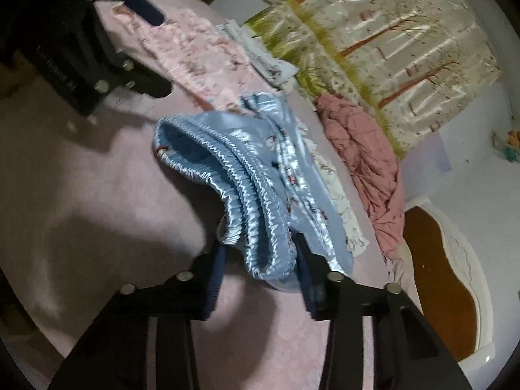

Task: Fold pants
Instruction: 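Grasp the blue pants waistband with the right gripper while the left gripper grasps the hem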

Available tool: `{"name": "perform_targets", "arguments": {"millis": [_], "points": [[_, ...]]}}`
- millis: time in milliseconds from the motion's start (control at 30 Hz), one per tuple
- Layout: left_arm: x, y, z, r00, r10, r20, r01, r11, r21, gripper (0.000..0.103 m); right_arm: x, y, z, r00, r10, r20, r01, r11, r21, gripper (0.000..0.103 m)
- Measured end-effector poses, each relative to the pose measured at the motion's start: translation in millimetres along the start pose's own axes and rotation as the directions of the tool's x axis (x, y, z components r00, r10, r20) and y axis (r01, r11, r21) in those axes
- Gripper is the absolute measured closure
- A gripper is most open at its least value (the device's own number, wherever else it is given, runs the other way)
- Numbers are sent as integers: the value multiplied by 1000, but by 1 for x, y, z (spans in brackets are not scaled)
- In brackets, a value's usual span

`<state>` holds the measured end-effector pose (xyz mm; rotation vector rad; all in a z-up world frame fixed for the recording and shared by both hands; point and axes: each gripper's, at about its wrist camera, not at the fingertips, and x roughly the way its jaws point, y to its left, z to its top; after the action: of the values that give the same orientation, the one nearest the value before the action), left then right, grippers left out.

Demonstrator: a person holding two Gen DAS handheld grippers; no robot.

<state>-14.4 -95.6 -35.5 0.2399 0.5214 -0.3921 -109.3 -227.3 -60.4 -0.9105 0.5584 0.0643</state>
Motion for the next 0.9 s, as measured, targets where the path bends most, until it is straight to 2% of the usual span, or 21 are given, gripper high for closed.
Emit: {"name": "perform_targets", "arguments": {"millis": [67, 100, 167, 233, 300, 367, 467, 500, 600, 667, 733, 800, 900], "points": [[-1, 0, 4, 997, -74, -11, 74, 997, 18, 1, -6, -7, 1, 1000, 13, 22, -14, 999, 32, 67], [0, -2, 6, 994, -106, -25, 107, 993, 54, 1, -9, -11, 0, 999, 33, 34, -35, 998, 52, 70], [1, -12, 11, 994, -103, -34, 108, 977, 182, 1, -13, -23, -1, 993, 106, 47, -110, 988, 109, 78], [1, -22, 15, 995, -95, -30, 100, 943, 316, 3, -12, -36, -3, 983, 175, 53, -181, 967, 178, 83], [2, -29, 16, 987, -152, -50, 159, 892, 424, 11, -8, -53, -6, 966, 245, 78, -257, 929, 266, 86], [8, -38, 16, 983, -171, -70, 182, 826, 534, 22, -5, -65, -10, 954, 279, 109, -300, 897, 326, 87], [17, -55, 11, 982, -182, -58, 171, 699, 694, 30, -1, -82, -14, 941, 305, 148, -339, 857, 388, 87], [19, -57, 12, 978, -203, -57, 182, 674, 716, 31, 0, -88, -16, 934, 317, 164, -357, 842, 405, 88], [25, -65, 20, 963, -260, -70, 225, 633, 741, 33, 2, -100, -17, 926, 331, 183, -378, 820, 430, 88], [27, -72, 19, 956, -281, -82, 235, 572, 786, 33, 5, -104, -19, 927, 330, 182, -376, 818, 435, 88], [29, -78, 12, 958, -276, -84, 218, 502, 837, 35, 10, -105, -21, 917, 358, 175, -398, 809, 432, 88], [31, -80, 10, 953, -287, -102, 234, 474, 849, 40, 13, -102, -25, 904, 398, 156, -426, 807, 408, 88], [32, -80, 11, 949, -298, -99, 236, 470, 851, 42, 8, -88, -29, 899, 416, 140, -438, 833, 337, 87]]}}
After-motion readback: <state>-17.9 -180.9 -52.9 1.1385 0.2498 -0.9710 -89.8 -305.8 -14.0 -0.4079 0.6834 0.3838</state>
